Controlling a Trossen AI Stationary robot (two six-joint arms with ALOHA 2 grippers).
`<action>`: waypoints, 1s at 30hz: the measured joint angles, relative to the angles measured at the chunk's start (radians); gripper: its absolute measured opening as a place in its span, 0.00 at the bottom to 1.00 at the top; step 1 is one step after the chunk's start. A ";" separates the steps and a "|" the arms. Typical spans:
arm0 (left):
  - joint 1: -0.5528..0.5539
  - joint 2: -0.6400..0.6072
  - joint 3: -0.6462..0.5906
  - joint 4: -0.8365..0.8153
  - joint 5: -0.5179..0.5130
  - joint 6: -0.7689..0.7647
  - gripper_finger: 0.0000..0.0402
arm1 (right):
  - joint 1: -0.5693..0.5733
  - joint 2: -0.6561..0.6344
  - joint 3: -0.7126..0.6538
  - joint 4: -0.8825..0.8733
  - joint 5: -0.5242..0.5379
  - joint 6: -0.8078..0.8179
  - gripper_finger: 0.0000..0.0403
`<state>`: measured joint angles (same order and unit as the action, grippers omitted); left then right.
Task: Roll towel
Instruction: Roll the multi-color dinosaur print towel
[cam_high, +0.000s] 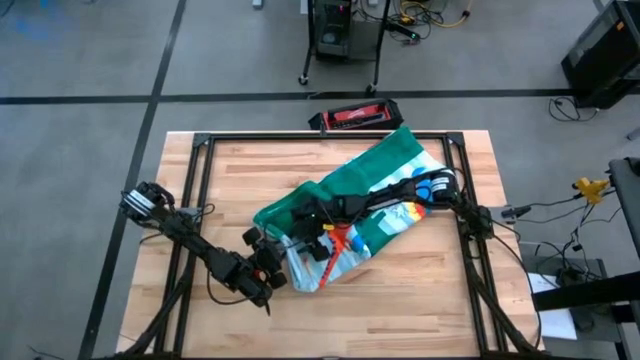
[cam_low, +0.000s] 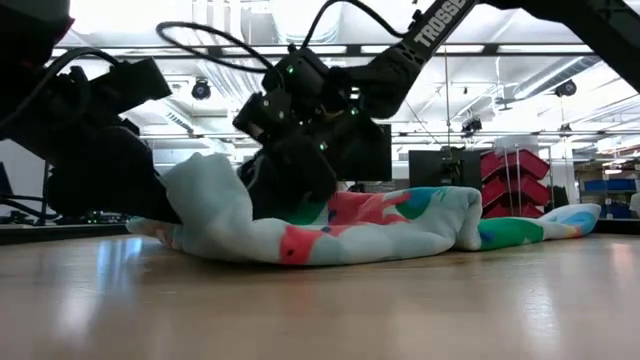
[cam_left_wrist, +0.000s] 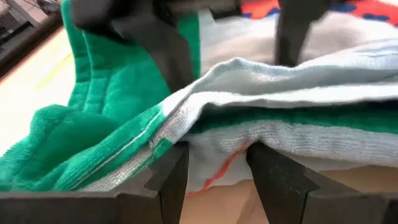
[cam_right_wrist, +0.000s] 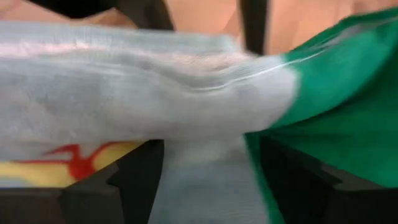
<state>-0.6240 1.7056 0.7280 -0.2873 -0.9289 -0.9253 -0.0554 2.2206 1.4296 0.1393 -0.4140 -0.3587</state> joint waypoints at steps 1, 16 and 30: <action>-0.002 0.000 0.000 0.000 0.006 0.000 0.39 | -0.003 -0.006 0.000 0.000 0.001 -0.004 0.63; -0.058 -0.037 -0.004 -0.105 0.127 -0.117 0.39 | -0.076 0.073 0.120 0.154 0.075 -0.015 0.48; -0.060 -0.036 -0.020 -0.135 0.099 -0.158 0.34 | -0.078 0.140 0.182 0.161 0.128 0.033 0.01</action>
<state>-0.6838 1.6691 0.7082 -0.4226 -0.8303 -1.0833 -0.1339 2.3609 1.6113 0.2999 -0.2857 -0.3254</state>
